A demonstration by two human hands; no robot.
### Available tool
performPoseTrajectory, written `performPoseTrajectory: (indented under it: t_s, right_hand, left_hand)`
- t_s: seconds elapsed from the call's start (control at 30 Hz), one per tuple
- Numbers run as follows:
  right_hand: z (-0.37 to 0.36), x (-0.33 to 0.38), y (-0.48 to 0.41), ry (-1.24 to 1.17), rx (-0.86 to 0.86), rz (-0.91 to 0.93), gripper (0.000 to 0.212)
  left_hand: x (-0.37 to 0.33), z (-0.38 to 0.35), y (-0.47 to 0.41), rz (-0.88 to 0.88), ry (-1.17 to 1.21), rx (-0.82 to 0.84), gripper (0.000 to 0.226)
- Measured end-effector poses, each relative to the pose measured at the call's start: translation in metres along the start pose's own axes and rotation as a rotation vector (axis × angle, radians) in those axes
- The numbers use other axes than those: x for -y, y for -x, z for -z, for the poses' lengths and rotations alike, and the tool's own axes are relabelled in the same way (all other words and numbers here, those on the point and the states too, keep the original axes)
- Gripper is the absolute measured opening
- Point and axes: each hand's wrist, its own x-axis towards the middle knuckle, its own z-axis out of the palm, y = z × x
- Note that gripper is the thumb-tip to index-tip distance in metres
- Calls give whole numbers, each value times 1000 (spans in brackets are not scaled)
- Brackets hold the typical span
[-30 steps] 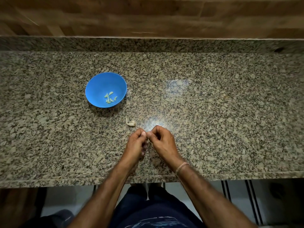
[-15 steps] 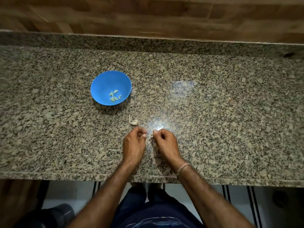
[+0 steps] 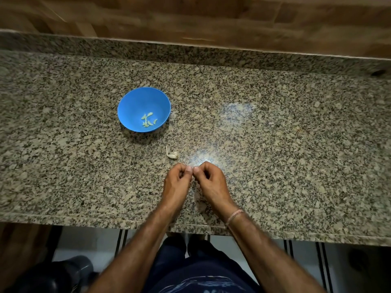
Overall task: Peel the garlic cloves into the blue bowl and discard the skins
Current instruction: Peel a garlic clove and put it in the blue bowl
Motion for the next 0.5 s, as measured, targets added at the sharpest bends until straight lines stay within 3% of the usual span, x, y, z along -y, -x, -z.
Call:
performPoseTrajectory:
  t_s: [0.07,0.2,0.27,0.4,0.5]
  right_hand:
    - [0,1,0,38,-24,26,26]
    - [1,0,-4,-310,194,-290,26]
    - [0,0,-3,-325,234,-311,28]
    - [-1,0,2,49,102,36,29]
    - [3,-1,0,194,33,219,29]
  left_hand:
    - [-1,-1,1,-26,-18,-8,25]
    - [-2,2,6,-178,-152,-81,22]
    - [0,2,6,-159,-128,-86,20]
    - [-1,1,3,-3,24,-26,23]
    - [-5,-1,6,130,192,43,25]
